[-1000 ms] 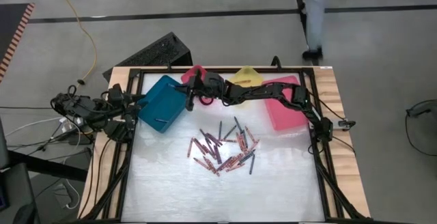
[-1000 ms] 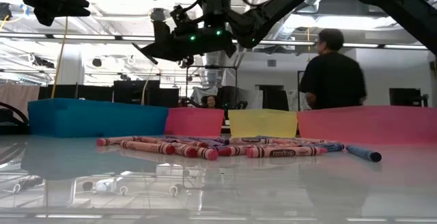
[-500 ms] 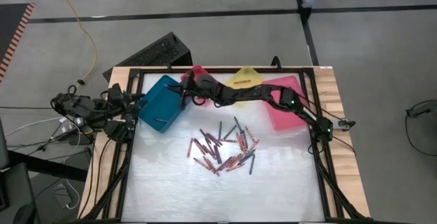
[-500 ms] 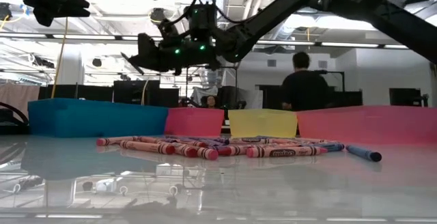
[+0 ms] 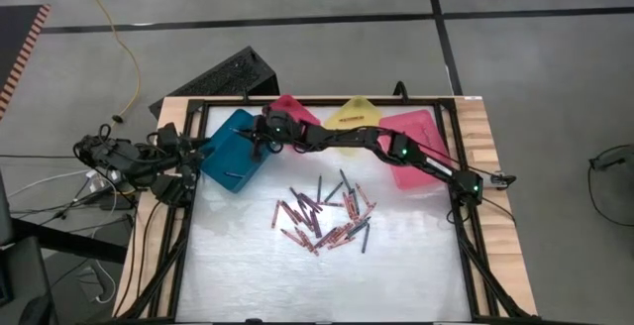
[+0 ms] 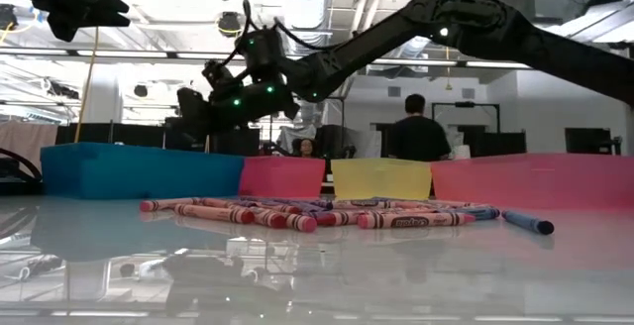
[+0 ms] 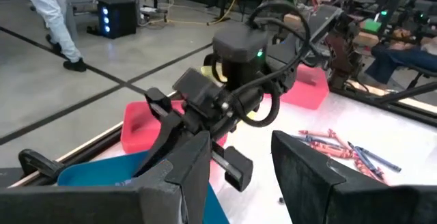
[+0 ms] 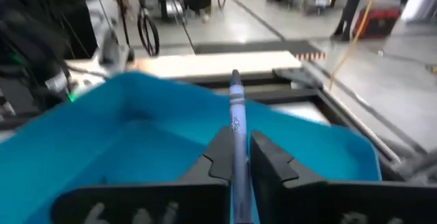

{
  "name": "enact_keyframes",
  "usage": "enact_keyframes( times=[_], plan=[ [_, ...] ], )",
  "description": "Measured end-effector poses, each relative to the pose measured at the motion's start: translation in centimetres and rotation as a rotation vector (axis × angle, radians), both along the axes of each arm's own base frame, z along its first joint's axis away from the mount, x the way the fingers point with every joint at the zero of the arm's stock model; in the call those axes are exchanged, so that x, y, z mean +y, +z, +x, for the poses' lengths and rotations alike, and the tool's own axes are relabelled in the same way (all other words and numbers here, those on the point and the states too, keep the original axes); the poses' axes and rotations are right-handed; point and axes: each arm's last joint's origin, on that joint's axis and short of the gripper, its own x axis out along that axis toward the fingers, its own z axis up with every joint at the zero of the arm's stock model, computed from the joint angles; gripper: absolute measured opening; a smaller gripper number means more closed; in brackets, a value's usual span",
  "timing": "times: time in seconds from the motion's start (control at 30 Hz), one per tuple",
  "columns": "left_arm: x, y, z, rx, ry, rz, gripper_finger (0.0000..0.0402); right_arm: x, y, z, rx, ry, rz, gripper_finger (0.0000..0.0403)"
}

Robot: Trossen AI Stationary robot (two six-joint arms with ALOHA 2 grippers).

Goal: Sort crayons
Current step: Put the blue crayon into the blue bin

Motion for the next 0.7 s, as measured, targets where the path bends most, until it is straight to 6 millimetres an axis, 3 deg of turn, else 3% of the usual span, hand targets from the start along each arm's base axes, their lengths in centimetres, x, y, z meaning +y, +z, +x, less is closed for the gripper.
enact_keyframes(
  times=[0.2, 0.3, 0.4, 0.57, 0.7],
  plan=[
    [0.0, 0.1, 0.0, -0.008, -0.001, -0.005, 0.0145, 0.0, -0.3, -0.1, 0.037, 0.0, 0.011, 0.0095],
    [0.0, 0.1, 0.0, -0.017, 0.0, -0.021, 0.0145, 0.4, 1.1, -0.5, 0.086, 0.006, 0.022, 0.0107],
    [0.0, 0.1, 0.0, -0.027, -0.007, -0.043, 0.0145, 1.4, 4.4, -1.8, 0.183, 0.052, 0.011, 0.0111],
    [-0.2, 0.2, 0.1, -0.049, -0.067, -0.097, 0.0145, 5.9, 13.1, -6.6, 0.343, 0.125, -0.032, 0.0111],
    [-0.4, 0.2, 0.2, -0.064, -0.122, -0.14, 0.0145, 10.0, 15.7, -10.6, 0.577, 0.109, -0.046, 0.0111]
  ],
)
